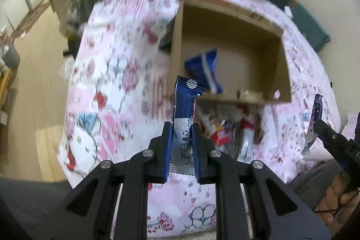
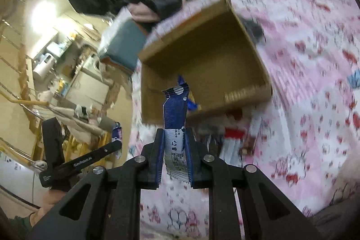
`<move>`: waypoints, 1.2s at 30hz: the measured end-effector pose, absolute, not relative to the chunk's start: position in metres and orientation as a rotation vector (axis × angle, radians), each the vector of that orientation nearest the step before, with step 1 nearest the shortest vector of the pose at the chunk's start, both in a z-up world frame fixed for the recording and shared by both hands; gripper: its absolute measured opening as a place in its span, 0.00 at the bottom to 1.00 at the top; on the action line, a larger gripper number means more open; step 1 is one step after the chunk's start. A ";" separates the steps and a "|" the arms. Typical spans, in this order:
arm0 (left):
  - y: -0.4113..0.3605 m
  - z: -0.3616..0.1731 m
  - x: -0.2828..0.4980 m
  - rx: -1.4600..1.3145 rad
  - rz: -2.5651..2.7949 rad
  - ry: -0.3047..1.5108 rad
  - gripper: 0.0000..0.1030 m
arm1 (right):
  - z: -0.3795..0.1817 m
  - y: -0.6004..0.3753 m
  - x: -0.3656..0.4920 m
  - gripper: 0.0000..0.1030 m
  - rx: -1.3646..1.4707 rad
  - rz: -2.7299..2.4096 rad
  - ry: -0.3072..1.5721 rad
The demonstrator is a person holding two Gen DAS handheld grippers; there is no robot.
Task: Organize snacks
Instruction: 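Carry both blue-and-white bars over the box with both grippers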
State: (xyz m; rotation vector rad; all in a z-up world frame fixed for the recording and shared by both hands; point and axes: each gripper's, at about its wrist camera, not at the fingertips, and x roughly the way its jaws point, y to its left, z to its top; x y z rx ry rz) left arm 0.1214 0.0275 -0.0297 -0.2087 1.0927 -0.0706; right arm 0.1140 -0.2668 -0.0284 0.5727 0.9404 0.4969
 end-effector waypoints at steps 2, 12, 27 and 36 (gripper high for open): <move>0.025 -0.016 0.129 -0.199 -0.081 1.061 0.13 | -0.022 -0.272 0.120 0.18 0.585 0.495 0.906; 0.007 0.006 0.171 -0.164 -0.117 1.020 0.13 | -0.028 -0.290 0.156 0.18 0.615 0.430 0.886; -0.025 -0.007 0.218 -0.086 -0.128 1.021 0.13 | -0.029 -0.296 0.205 0.18 0.573 0.401 0.881; -0.036 -0.027 0.246 -0.050 -0.111 1.015 0.13 | -0.046 -0.287 0.234 0.18 0.480 0.347 0.945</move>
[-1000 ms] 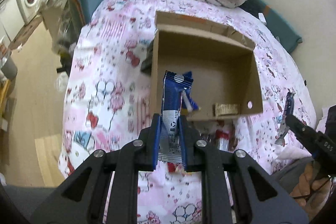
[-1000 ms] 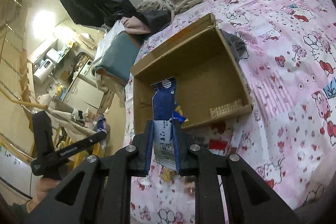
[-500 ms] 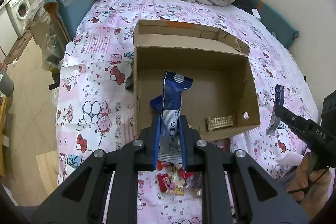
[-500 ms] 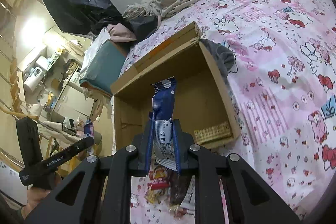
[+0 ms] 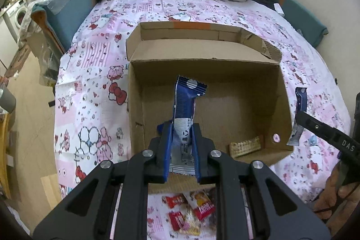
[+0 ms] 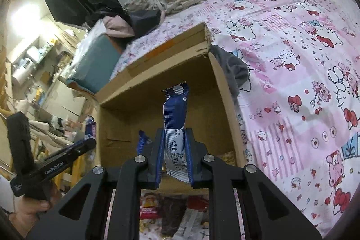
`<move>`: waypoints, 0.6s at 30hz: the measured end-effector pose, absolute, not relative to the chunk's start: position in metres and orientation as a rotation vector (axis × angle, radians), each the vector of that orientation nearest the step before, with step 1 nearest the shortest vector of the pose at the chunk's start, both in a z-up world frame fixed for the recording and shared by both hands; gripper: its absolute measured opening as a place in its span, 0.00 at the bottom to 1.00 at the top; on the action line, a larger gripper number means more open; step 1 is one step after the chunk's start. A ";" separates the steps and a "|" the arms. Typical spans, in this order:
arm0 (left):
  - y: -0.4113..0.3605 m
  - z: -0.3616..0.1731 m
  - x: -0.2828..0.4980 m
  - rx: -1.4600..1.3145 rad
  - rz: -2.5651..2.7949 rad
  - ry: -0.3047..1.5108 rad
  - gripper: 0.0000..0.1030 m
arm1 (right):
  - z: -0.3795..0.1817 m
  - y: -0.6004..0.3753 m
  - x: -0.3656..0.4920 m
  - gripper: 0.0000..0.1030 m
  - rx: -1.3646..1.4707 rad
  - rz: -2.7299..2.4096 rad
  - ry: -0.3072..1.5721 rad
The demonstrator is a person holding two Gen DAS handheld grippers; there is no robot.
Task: Organize snacks
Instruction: 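Carry both blue-and-white bars over the box with both grippers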
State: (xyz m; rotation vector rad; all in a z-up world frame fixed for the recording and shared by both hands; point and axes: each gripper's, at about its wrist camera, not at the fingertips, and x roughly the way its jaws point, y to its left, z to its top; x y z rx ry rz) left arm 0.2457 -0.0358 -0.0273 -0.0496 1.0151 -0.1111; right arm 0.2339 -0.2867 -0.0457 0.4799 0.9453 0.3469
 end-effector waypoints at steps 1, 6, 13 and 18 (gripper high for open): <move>-0.036 -0.029 0.247 -0.042 -0.103 0.992 0.13 | -0.048 -0.285 0.237 0.18 0.467 0.335 0.955; -0.038 -0.045 0.256 -0.032 -0.095 0.965 0.13 | -0.063 -0.283 0.242 0.18 0.437 0.285 0.996; -0.041 -0.056 0.261 -0.020 -0.109 0.948 0.14 | -0.071 -0.279 0.243 0.18 0.428 0.290 1.022; -0.045 -0.061 0.262 -0.010 -0.129 0.951 0.14 | -0.071 -0.278 0.244 0.18 0.434 0.288 1.022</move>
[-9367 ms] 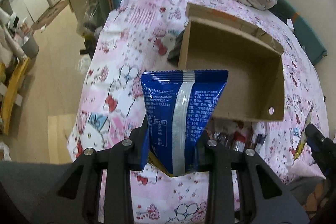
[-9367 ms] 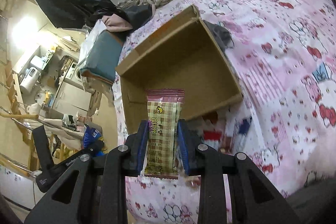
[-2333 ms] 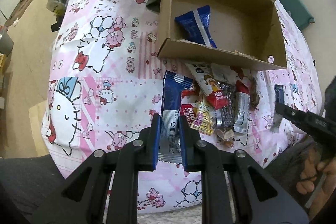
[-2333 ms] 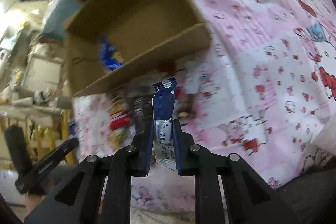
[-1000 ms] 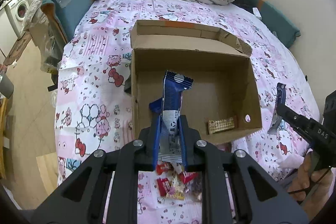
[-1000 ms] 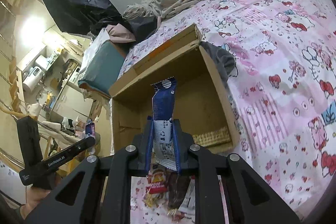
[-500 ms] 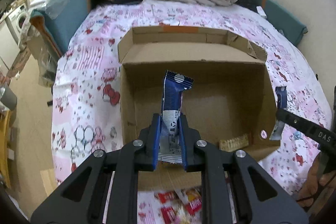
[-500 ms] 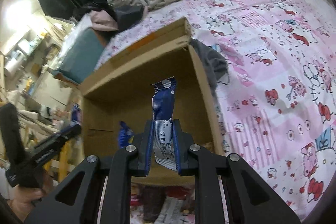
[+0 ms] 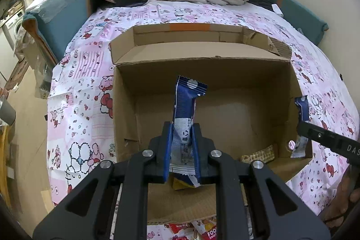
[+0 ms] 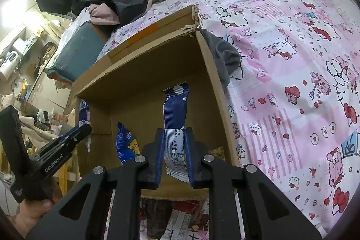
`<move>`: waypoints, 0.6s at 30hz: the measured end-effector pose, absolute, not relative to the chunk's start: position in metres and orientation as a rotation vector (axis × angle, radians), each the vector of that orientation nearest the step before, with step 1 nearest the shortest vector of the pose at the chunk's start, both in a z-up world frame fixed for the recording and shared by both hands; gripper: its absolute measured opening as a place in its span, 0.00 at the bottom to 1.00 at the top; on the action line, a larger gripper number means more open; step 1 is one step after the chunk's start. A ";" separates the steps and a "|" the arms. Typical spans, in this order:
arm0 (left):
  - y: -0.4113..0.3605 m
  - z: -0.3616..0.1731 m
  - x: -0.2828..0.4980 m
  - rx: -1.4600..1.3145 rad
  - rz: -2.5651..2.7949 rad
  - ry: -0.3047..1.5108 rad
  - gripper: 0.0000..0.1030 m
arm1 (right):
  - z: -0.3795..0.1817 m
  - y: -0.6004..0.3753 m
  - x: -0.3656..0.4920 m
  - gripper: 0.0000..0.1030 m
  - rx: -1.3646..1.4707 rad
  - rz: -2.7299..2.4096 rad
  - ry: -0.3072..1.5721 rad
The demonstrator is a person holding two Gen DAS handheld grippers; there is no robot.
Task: Organize snacks
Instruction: 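Carry both blue-and-white bars over the box with both grippers, then open both grippers to drop the bars into the box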
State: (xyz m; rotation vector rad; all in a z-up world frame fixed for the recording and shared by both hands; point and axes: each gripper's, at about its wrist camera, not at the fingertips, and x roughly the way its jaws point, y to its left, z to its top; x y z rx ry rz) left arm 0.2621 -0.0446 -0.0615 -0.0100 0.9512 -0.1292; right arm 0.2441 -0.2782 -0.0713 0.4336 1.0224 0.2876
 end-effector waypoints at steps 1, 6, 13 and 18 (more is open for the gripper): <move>-0.045 -0.062 0.262 -0.012 -0.131 0.953 0.14 | -0.072 -0.278 0.245 0.18 0.435 0.288 1.023; -0.044 -0.067 0.262 -0.016 -0.128 0.964 0.14 | -0.073 -0.276 0.245 0.18 0.434 0.293 1.029; -0.042 -0.070 0.262 -0.029 -0.122 0.976 0.14 | -0.072 -0.275 0.245 0.18 0.444 0.302 1.026; -0.043 -0.071 0.261 -0.035 -0.118 0.984 0.14 | -0.071 -0.275 0.245 0.21 0.461 0.310 1.015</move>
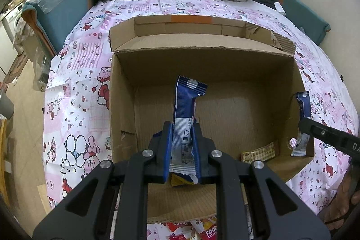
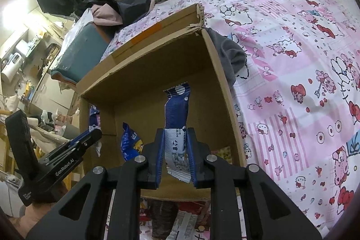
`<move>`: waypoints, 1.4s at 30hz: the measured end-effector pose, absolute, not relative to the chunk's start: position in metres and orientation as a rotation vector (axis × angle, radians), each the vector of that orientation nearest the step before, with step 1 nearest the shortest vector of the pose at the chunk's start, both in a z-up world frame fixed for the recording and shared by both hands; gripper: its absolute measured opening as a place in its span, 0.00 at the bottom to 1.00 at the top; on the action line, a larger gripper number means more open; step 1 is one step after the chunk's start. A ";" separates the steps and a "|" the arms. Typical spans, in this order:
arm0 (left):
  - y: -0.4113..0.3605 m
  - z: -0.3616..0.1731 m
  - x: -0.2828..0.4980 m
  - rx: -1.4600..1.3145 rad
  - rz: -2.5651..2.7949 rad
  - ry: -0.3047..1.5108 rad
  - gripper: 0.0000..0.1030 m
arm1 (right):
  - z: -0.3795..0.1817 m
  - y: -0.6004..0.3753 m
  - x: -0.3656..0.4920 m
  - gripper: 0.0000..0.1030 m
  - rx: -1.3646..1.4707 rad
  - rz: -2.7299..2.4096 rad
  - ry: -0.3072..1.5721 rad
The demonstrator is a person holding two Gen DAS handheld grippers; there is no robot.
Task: Organize snacks
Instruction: 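Open both grippers to drop the bars into the box, then withdraw both grippers from the box toward the snack pile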
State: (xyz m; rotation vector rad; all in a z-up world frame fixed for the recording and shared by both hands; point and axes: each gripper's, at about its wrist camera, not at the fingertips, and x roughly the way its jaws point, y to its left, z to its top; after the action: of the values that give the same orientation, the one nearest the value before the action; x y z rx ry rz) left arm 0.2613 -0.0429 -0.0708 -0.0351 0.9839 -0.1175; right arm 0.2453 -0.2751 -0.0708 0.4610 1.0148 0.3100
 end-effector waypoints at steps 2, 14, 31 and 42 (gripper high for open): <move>-0.043 -0.071 0.262 -0.033 -0.117 0.988 0.15 | -0.069 -0.276 0.245 0.21 0.475 0.313 1.004; -0.043 -0.062 0.258 -0.046 -0.104 0.953 0.83 | -0.062 -0.280 0.243 0.88 0.508 0.301 0.970; -0.034 -0.050 0.255 -0.081 -0.101 0.896 0.83 | -0.060 -0.283 0.245 0.88 0.524 0.305 0.958; -0.027 -0.034 0.244 -0.109 -0.088 0.846 0.97 | -0.044 -0.283 0.233 0.97 0.495 0.301 0.877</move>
State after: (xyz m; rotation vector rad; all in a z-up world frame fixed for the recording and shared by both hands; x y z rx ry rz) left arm 0.2441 -0.0272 -0.0339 -0.1089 0.8461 -0.0879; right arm 0.2333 -0.2829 -0.0437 0.4954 0.8775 0.3010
